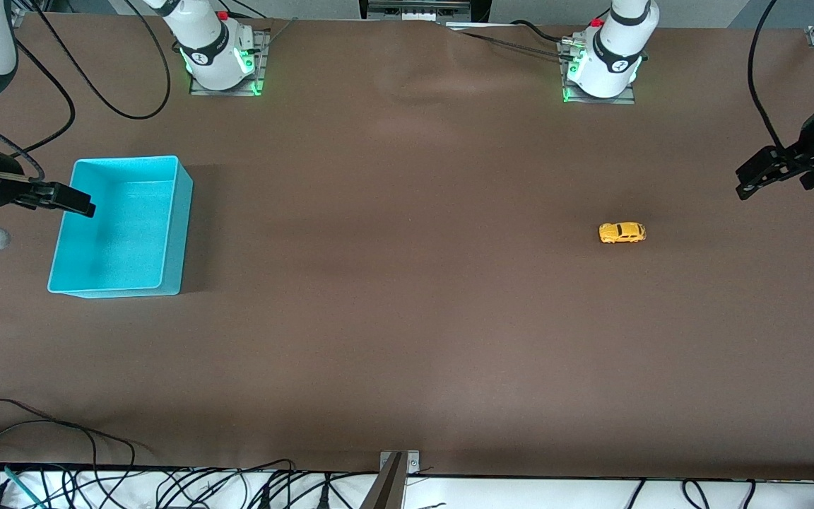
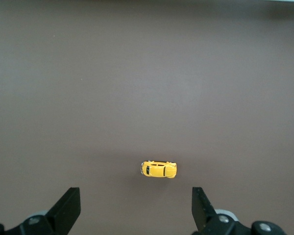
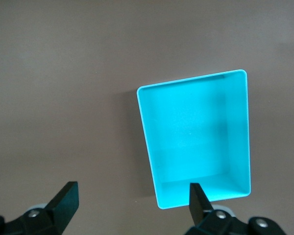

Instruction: Wind up and store yellow beetle car

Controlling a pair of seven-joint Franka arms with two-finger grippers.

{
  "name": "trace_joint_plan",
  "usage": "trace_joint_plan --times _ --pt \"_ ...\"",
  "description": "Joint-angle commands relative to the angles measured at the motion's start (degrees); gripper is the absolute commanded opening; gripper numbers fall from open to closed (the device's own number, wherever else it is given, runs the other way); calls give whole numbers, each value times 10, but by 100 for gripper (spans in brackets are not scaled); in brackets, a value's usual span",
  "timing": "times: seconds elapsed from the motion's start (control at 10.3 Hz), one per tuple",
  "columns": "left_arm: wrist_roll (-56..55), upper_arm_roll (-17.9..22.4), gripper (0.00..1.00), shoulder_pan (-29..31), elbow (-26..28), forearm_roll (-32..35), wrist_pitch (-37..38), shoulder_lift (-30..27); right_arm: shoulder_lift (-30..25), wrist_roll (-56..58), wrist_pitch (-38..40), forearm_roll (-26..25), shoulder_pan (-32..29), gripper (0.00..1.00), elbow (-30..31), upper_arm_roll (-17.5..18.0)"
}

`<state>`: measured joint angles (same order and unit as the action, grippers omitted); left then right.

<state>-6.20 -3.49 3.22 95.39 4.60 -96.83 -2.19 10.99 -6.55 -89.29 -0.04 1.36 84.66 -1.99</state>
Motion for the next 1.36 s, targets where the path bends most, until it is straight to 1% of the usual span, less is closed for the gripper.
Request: trace_joint_plan --times 0.0,0.1,0.19,0.39,0.49,0.68,1.27 --pt "34 1 100 -8 38 -8 5 -38 -2 -7 1 10 0 100 2 1" --pt "31 1 100 -17 31 -8 25 -37 -2 -7 1 10 0 100 2 1" --pt "32 1 100 -22 18 -8 25 -30 -2 -6 1 10 -1 100 2 0" --pt "30 2 100 -26 -49 -8 37 18 -2 -7 1 10 -1 100 2 0" --pt "30 5 100 -26 -56 -8 41 24 -2 -7 1 10 -1 100 2 0" --pt "31 6 100 -16 -54 -9 43 27 -2 -7 1 10 0 100 2 0" --pt "31 6 100 -16 -53 -8 49 28 0 -7 1 10 -1 100 2 0"
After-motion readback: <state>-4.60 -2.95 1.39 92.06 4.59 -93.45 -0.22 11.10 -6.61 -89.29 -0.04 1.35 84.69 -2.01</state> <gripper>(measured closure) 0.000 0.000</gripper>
